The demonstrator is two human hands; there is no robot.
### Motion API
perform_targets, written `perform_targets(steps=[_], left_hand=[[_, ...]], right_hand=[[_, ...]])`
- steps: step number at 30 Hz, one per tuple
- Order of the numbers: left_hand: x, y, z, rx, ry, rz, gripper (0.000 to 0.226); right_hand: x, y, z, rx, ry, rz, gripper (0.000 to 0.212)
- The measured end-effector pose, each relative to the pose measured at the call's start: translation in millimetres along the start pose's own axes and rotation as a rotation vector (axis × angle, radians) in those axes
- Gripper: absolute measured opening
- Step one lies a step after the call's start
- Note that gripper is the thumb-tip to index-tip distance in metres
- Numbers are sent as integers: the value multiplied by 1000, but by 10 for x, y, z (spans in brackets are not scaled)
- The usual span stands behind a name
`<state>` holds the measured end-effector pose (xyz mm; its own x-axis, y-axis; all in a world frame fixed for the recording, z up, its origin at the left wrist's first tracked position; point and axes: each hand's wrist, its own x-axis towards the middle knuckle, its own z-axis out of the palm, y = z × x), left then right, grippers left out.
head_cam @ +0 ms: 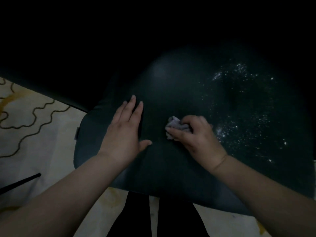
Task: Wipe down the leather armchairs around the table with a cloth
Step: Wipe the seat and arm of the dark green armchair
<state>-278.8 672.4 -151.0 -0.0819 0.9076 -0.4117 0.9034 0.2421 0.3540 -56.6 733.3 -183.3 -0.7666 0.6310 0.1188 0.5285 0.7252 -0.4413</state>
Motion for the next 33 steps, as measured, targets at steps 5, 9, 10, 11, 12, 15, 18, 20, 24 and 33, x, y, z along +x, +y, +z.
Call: perform_targets(steps=[5,9,10,11,12,15,18,20,24,33], left_hand=[[137,92,-32,-2,-4,12,112],[256,210,-26,2,2,22,112],[288,245,-21,3,1,31,112],[314,280,-14,1,0,40,112],[339,309,-7,-2,-1,46,112],[436,356,-12,5,6,57,112],[520,359,-52,6,15,33,113],[563,374,-76,18,13,29,114],[627,421,-92,44,1,33,114],[959,577,-192,54,-8,58,112]], right_hand=[[-46,670,-159,-105,171,311,37],[409,439,-47,-14,325,573,25],[460,348,3,69,332,531,27],[462,281,28,92,278,439,31],[453,268,20,64,208,351,33],[331,587,-106,90,294,419,33],[131,704,-252,-19,349,591,33],[87,563,-210,-4,300,539,39],[413,502,-79,-12,146,177,41],[359,915,-212,0,357,658,29]])
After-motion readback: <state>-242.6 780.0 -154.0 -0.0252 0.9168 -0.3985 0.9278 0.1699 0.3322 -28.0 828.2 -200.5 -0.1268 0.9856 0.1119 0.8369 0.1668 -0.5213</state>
